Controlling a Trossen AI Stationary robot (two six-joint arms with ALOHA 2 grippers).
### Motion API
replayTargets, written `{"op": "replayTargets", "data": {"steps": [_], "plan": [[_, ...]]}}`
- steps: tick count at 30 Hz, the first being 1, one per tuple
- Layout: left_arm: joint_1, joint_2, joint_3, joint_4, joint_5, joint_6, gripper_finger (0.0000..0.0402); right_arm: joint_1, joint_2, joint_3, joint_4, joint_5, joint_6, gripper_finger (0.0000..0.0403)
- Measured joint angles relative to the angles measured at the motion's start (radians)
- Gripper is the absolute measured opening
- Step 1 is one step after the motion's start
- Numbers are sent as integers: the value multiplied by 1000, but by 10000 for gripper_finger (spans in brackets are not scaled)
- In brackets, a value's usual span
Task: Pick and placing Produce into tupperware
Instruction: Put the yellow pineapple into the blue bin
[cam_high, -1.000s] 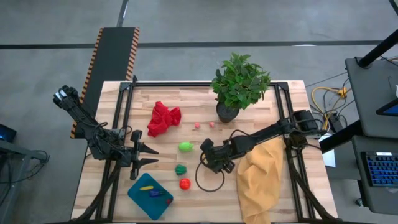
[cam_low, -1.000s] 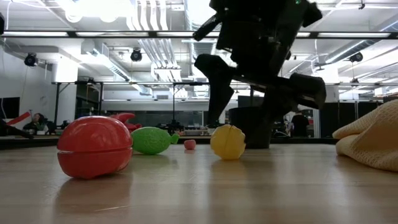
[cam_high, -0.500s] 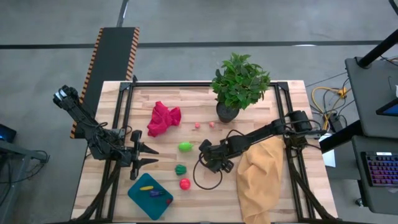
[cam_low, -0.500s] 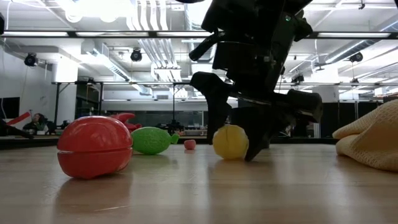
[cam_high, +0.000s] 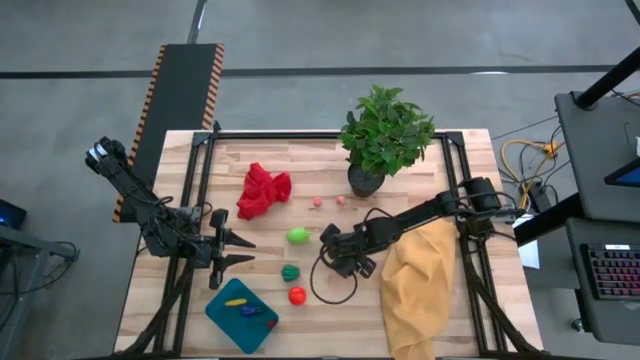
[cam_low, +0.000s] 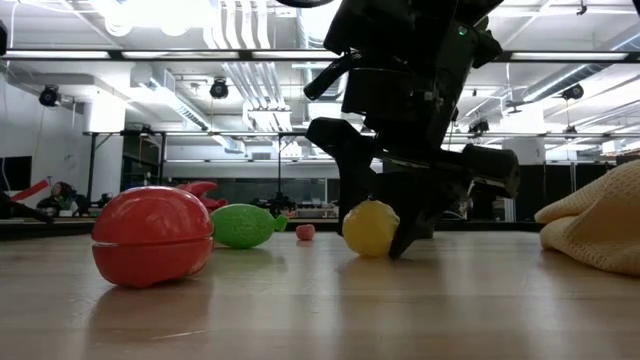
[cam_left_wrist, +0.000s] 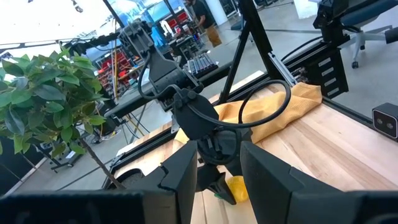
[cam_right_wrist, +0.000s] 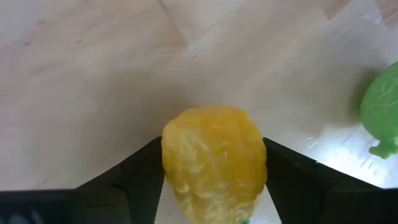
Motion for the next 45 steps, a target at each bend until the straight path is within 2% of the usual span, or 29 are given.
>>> {"op": "replayTargets", "data": {"steps": [4,9,13,17,23,25,30,35,42,45], "plan": [[0,0,0,0,0,0,109,-5,1,0,14,16,0,218],[0,0,0,0,0,0,109,-9,2,1,24,22,2,216],[0,0,0,0,0,0,109,-8,5,22,9,87,-6,216],[0,0,0,0,0,0,109,-10,4,92,-55,154,-23,216],[0,0,0,0,0,0,109,-23,2,211,-184,154,125,216],[0,0,0,0,0,0,109,-31,-5,238,-208,114,174,216],[0,0,0,0,0,0,109,-55,-35,268,-199,-116,312,211],[0,0,0,-2,0,0,109,-72,-61,242,-70,-291,437,209],[0,-1,0,-1,-1,0,109,-64,-61,229,66,-337,465,208],[0,-3,0,-2,-35,16,109,-54,-61,229,138,-348,492,208]]}}
